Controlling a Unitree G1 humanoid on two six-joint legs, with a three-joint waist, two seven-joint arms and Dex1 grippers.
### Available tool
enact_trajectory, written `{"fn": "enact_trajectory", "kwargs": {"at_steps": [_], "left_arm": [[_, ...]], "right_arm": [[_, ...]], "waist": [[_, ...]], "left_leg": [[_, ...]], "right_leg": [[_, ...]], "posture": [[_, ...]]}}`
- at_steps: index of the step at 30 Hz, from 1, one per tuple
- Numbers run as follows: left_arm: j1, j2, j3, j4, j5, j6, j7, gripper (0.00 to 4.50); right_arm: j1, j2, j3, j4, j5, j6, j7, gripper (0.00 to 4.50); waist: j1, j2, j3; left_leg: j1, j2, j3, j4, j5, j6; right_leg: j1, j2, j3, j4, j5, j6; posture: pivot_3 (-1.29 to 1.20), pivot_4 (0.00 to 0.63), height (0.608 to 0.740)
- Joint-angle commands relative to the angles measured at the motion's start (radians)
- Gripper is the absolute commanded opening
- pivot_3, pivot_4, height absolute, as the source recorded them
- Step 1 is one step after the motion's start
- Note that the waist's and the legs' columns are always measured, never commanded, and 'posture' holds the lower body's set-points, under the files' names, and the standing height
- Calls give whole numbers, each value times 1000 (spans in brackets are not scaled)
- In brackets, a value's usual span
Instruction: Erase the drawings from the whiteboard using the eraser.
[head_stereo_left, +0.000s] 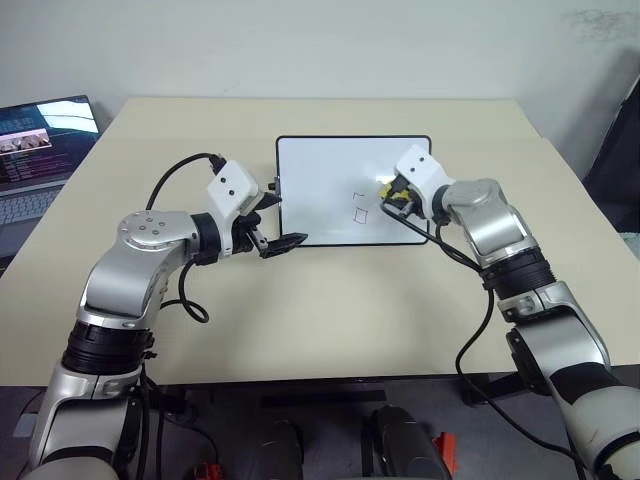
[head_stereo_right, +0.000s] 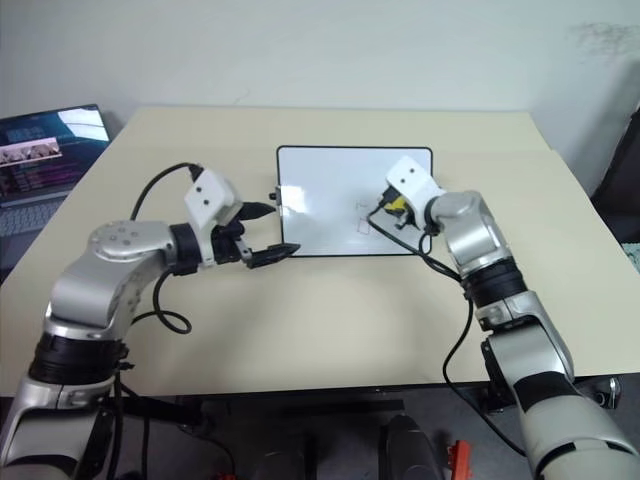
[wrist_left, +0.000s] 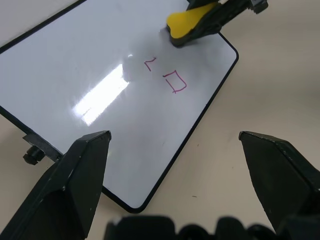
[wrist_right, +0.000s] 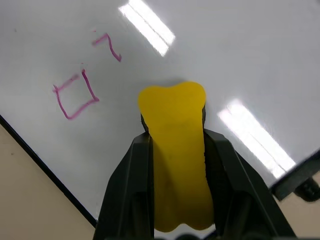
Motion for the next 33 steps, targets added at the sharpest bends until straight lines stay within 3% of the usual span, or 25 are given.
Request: {"fn": "enact_trajectory", "kwargs": {"at_steps": [1,6,13,24,33], "left_arm": [[-5,14,24,-36,-6,-6,-3,4500],[-6,11,21,-35,-6,-7,-2,4500],[5,16,22,-46,-7,-2,-2,4500],[16,23,23,-60,-9,6,-3,4500],[10,21,20,-55,-9,4,-6,4500]], "right_arm": [[-52,31,18,-90,2,-4,7,1012],[-43,113,58,-115,3,-14,3,1012],[-79,174,50,43,-8,-100,-67,1012],[-87,151,77,217,-78,-204,-132,1012],[-58,50,105,251,-137,-222,-117,1012]], "waist": [[0,0,0],[2,0,0],[7,0,0],[11,0,0],[18,0,0]], "left_leg": [[-1,0,0,-1,0,0],[-1,0,-1,-4,-1,-1],[-2,0,-1,-5,-2,-3],[-1,0,0,-5,-2,-3],[1,0,-1,0,-2,-3]], "right_leg": [[-1,0,0,0,0,0],[-1,0,-1,-2,-1,-2],[-2,0,-2,-2,-2,-3],[-2,0,-2,-2,-2,-3],[3,0,-2,-2,-4,-1]], "posture": [[0,150,740],[0,150,740],[0,150,740],[0,150,740],[0,150,740]]}}
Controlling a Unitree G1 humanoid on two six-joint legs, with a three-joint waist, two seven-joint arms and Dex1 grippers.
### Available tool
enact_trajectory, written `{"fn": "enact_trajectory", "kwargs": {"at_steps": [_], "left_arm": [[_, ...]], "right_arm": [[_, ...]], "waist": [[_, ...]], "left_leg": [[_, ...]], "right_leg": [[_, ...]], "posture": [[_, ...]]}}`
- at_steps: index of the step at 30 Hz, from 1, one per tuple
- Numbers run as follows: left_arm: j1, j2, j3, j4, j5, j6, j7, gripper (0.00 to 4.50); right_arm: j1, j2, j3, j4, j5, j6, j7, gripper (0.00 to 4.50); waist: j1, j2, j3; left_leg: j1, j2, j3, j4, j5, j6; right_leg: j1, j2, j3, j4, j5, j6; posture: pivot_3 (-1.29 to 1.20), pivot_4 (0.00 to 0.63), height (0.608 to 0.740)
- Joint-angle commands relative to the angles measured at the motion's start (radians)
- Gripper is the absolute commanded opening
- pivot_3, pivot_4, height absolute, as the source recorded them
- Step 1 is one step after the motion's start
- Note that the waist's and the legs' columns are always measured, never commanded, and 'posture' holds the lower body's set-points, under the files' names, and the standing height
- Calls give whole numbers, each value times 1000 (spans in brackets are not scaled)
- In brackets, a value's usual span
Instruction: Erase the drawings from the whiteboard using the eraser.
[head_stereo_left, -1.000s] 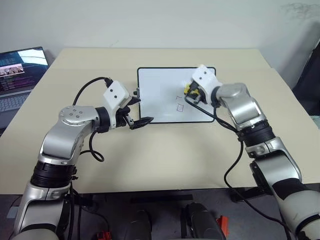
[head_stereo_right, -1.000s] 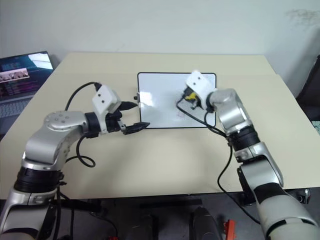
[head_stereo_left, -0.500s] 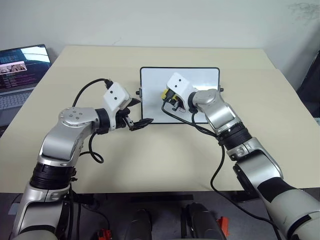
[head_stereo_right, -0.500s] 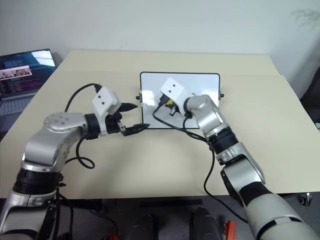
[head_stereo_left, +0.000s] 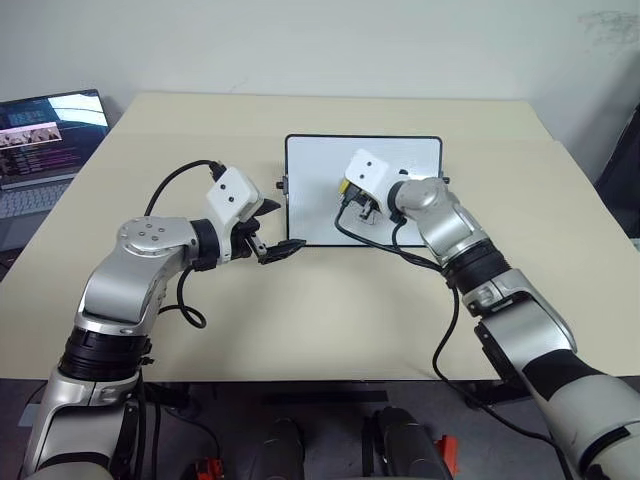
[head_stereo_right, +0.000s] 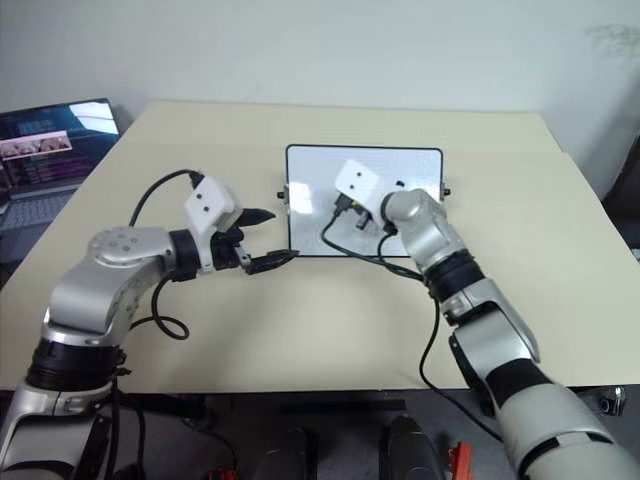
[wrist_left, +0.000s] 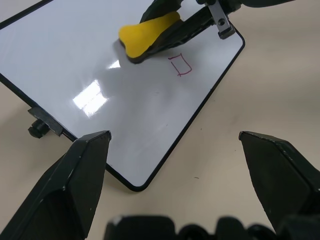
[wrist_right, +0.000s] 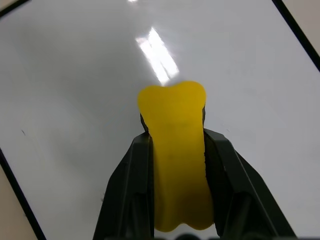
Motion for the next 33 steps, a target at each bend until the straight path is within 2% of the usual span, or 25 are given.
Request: {"fn": "enact_trajectory", "kwargs": {"at_steps": [1,7,13,18,29,33], "left_arm": [[-17,13,18,-35,-7,-4,-6,4500],[-22,12,15,-27,-5,-9,-10,4500],[-27,9,11,-20,-3,-12,-14,4500],[-30,6,11,-17,0,-13,-18,4500],[-18,10,20,-32,-3,-3,-12,4500],[-15,11,21,-36,-5,-1,-10,4500]], "right_arm": [[16,-61,-7,25,-40,29,-2,1012],[112,-135,3,-67,-53,60,43,1011],[167,-155,8,-154,-56,99,69,1011],[123,-100,8,-120,-49,90,46,1011],[11,49,-7,43,-36,5,-31,1010],[-14,79,-11,84,-36,-23,-52,1006]], "waist": [[0,0,0],[0,-1,-1],[-2,-2,-1],[-4,-2,-1],[-56,-2,-1],[-59,-2,-1]], "left_leg": [[0,0,0,0,0,0],[1,0,0,1,0,0],[2,0,0,1,0,0],[2,0,0,1,0,0],[6,2,3,1,2,3],[6,3,3,1,2,3]], "right_leg": [[0,0,0,0,0,0],[1,0,0,1,0,-1],[2,0,0,1,0,-1],[2,0,0,1,0,-2],[2,1,1,1,1,-6],[2,2,1,1,2,-5]], "posture": [[0,150,740],[0,150,740],[0,150,740],[0,150,740],[0,150,740],[0,150,740]]}}
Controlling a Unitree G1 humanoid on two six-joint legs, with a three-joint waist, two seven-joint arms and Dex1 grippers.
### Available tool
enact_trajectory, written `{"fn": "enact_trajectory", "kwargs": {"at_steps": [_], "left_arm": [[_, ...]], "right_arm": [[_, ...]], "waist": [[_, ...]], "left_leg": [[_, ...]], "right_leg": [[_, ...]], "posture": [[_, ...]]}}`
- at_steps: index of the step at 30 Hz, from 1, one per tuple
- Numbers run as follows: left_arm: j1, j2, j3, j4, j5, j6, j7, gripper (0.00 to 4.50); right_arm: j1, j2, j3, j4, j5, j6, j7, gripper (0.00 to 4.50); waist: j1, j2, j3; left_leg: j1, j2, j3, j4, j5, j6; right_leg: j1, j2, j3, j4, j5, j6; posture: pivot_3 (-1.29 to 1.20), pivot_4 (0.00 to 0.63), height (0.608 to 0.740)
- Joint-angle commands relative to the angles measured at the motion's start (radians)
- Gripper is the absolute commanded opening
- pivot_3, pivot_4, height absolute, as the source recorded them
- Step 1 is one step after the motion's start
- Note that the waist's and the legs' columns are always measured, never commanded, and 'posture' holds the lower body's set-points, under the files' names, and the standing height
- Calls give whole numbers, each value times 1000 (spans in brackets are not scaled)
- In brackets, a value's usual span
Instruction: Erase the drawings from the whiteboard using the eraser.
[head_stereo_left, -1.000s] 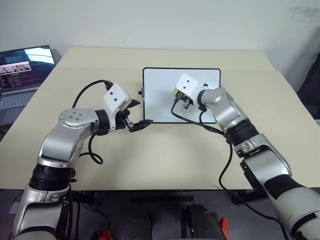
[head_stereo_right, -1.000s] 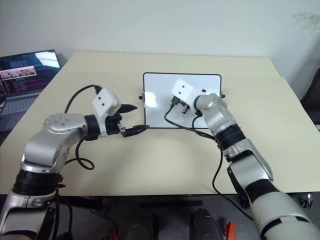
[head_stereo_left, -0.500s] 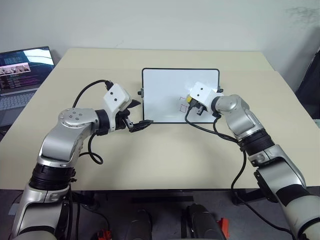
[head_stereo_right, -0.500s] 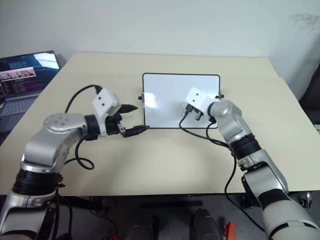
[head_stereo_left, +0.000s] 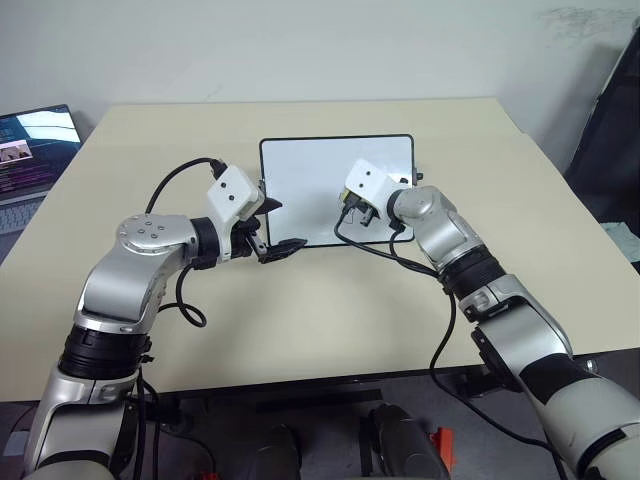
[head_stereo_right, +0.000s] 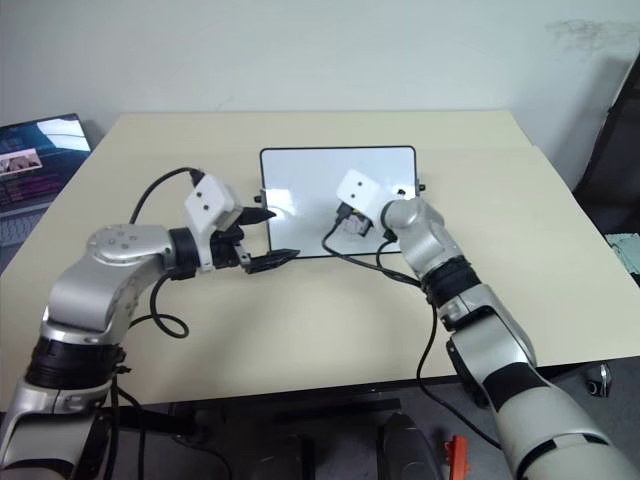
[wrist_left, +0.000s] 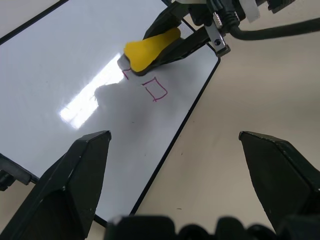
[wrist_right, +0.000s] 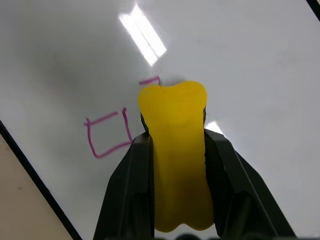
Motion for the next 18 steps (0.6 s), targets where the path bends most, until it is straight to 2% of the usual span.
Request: {"fn": "enact_trajectory", "kwargs": {"at_steps": [1,8,18], "left_arm": [[-6,10,22,-37,-6,0,6,4500],[-8,7,21,-37,-5,0,7,4500],[-10,4,19,-32,-3,-4,7,4500]], "right_arm": [[-32,29,-10,52,-5,-20,-28,1006],[-89,89,-41,123,12,-56,-82,1005],[-56,58,-37,110,-6,-53,-60,1004]], "waist": [[0,0,0],[1,0,0],[5,1,1]], "left_leg": [[0,0,0,0,0,0],[-1,5,0,0,0,0],[-4,7,-1,-3,0,-1]], "right_leg": [[0,0,0,0,0,0],[-1,5,0,-1,1,-1],[-4,9,0,-1,2,-1]], "posture": [[0,150,740],[0,150,740],[0,150,740]]}}
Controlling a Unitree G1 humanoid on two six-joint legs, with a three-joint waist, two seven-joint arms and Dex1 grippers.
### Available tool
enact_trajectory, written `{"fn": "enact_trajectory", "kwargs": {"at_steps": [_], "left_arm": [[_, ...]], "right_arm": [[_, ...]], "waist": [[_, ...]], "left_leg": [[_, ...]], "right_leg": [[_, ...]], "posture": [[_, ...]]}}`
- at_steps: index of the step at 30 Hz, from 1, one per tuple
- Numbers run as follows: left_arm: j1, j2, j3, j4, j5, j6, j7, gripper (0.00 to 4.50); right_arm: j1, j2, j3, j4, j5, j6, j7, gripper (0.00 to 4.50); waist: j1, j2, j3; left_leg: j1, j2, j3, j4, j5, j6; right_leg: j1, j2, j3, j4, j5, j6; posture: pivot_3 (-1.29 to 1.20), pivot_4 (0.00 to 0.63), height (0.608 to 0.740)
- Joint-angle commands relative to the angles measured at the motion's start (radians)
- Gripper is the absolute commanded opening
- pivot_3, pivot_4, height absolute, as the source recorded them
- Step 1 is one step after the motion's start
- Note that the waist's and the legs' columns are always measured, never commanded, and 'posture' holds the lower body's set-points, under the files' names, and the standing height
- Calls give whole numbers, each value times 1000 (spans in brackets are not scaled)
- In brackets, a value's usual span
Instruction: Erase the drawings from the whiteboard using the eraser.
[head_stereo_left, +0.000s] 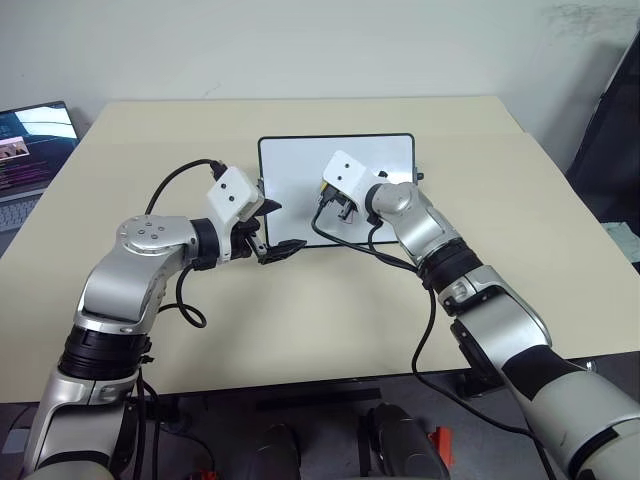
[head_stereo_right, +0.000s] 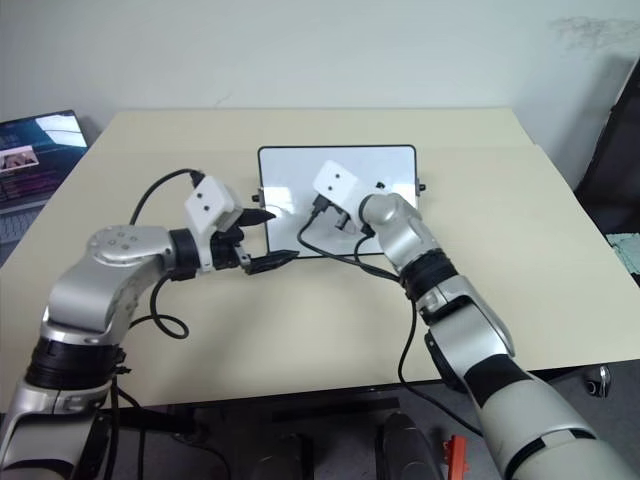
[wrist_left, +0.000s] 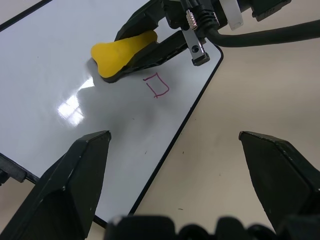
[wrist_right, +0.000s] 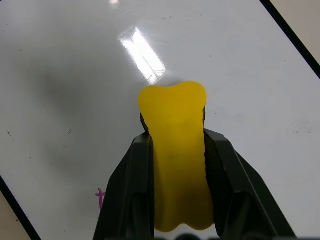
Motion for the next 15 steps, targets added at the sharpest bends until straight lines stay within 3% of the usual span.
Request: {"fn": "enact_trajectory", "kwargs": {"at_steps": [1,15], "left_arm": [[-13,4,19,-30,-3,-15,5,4500],[-19,-3,11,-22,0,-24,2,4500]], "right_arm": [[19,-39,0,-13,-17,18,17,1004],[158,-233,26,-170,-41,82,127,1003]], "waist": [[1,0,0],[46,0,0]], "left_leg": [[0,0,0,0,0,0],[0,0,0,1,0,0]], "right_leg": [[0,0,0,0,0,0],[1,0,0,-1,-2,-3]], "posture": [[0,150,740],[0,150,740]]}}
